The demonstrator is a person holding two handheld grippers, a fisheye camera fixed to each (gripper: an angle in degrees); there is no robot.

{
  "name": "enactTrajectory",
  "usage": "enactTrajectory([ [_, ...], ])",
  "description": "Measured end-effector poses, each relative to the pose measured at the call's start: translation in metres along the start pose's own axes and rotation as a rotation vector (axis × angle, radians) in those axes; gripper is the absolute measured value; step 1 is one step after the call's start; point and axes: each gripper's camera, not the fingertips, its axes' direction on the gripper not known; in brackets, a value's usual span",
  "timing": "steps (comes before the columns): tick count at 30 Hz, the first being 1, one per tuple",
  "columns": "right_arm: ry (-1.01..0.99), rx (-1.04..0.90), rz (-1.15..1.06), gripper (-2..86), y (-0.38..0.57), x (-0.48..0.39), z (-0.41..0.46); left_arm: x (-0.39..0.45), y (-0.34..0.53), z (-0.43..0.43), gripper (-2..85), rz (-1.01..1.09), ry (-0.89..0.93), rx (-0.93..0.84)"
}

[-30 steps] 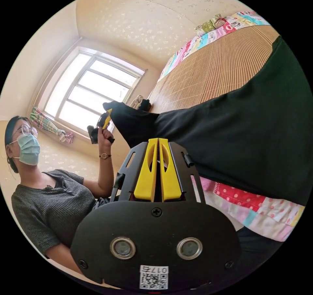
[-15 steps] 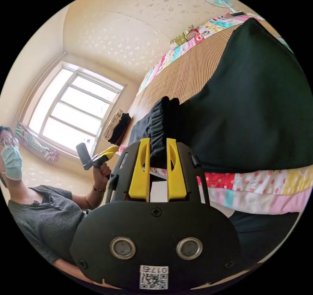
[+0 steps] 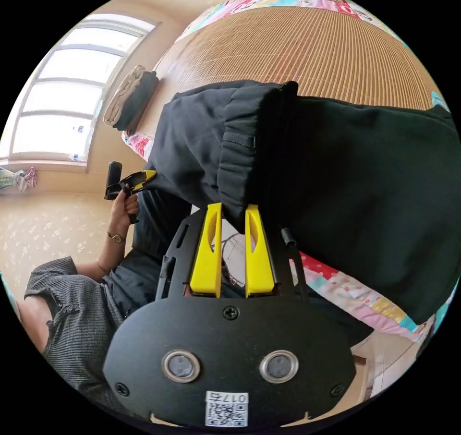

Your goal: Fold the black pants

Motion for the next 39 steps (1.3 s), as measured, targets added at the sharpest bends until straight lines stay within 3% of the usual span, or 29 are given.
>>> enactTrajectory([
  [4,0.401,0.474,-0.048,3.6,0.039,-0.072,-0.023,0.016,-0.001,-0.022,7.1,0.073,0.102,-0.033],
  [6,0.532,0.519,-0.073,2.1,0.035,-0.088,0.0,0.028,-0.001,-0.035,6.6,0.137,0.124,-0.017],
  [7,0.606,0.411,-0.053,1.6,0.016,-0.087,0.031,0.034,-0.002,-0.046,6.4,0.191,0.129,0.016],
  [8,0.581,0.279,-0.004,1.2,-0.004,-0.08,0.061,0.037,-0.002,-0.052,6.4,0.218,0.124,0.037],
  [10,0.484,0.37,0.064,0.9,-0.005,-0.09,0.073,0.044,-0.005,-0.082,6.2,0.315,0.065,0.12],
  [16,0.295,0.405,-0.164,0.5,-0.038,-0.167,0.111,0.08,-0.011,-0.151,6.0,0.499,-0.031,0.34],
  [22,0.262,0.39,-0.272,0.6,-0.058,-0.199,0.105,0.2,-0.028,-0.084,5.9,0.793,-0.226,0.22],
  [26,0.183,0.451,-0.254,0.8,-0.01,-0.139,0.044,0.265,-0.014,0.002,6.0,1.001,-0.254,0.107],
  [29,0.092,0.384,-0.147,0.8,0.036,-0.064,-0.003,0.285,-0.006,0.085,7.5,1.025,-0.112,-0.05],
  [31,0.04,0.351,-0.049,0.8,0.069,-0.013,-0.028,0.275,0.001,0.15,9.7,1.018,0.096,-0.275],
  [33,-0.025,0.316,0.076,0.9,0.101,0.036,-0.048,0.255,0.0,0.182,9.3,0.974,0.15,-0.371],
  [35,-0.186,0.266,0.194,1.1,0.137,0.096,-0.065,0.233,-0.01,0.186,10.0,0.922,0.117,-0.358],
  [39,-0.499,0.336,0.213,2.3,0.168,0.153,-0.088,0.182,-0.052,0.108,11.8,0.759,-0.158,-0.02],
])
